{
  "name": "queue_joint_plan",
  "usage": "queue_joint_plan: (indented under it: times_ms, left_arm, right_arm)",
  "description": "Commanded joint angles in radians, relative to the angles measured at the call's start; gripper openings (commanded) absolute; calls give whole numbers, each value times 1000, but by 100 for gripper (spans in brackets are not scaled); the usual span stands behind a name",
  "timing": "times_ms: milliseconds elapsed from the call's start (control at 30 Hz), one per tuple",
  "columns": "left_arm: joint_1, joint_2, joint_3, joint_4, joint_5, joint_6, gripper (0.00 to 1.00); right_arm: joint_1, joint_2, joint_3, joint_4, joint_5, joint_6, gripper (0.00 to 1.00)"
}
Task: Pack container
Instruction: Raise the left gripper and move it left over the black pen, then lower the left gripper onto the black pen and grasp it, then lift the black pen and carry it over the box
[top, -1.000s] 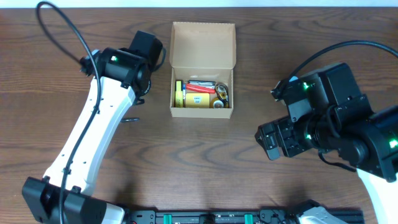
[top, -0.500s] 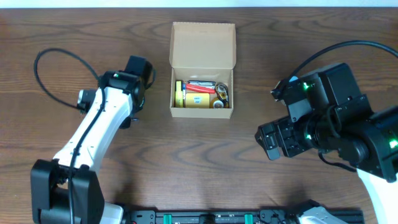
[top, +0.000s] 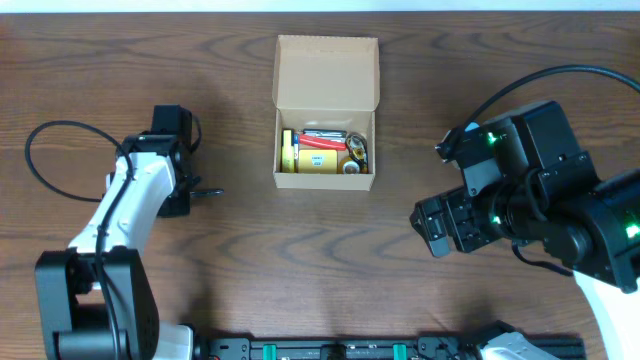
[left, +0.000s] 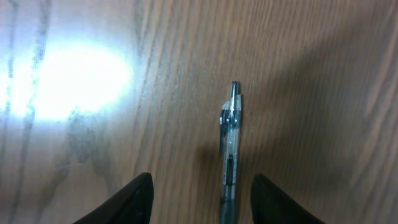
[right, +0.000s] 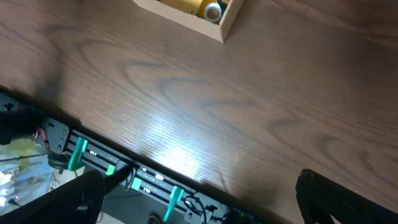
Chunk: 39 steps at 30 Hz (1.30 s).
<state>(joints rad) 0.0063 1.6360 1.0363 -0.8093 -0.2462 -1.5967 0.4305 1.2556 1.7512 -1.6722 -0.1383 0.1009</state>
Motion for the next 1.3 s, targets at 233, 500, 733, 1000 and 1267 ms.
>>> queue_joint_plan:
  times_ms: [233,500,733,1000,1267]
  left_arm:
    - [48,137,-5,84,113,146,43]
    - [69,207,-5,115,214,154,40]
    - [74,208,-5,119,211,161,19]
    - [74,208,-5,119,212,177,6]
    - [74,200,109,106,186,381,6]
  right_arm:
    - [-5,0,2,-1,3,-13,99]
    - [-5,0,2,-1,3,-13,99]
    - [-5,0,2,-1,3,-13,99]
    - [-5,0,2,-1,3,-13,99]
    - [-5,0,2,-1,3,-13,99]
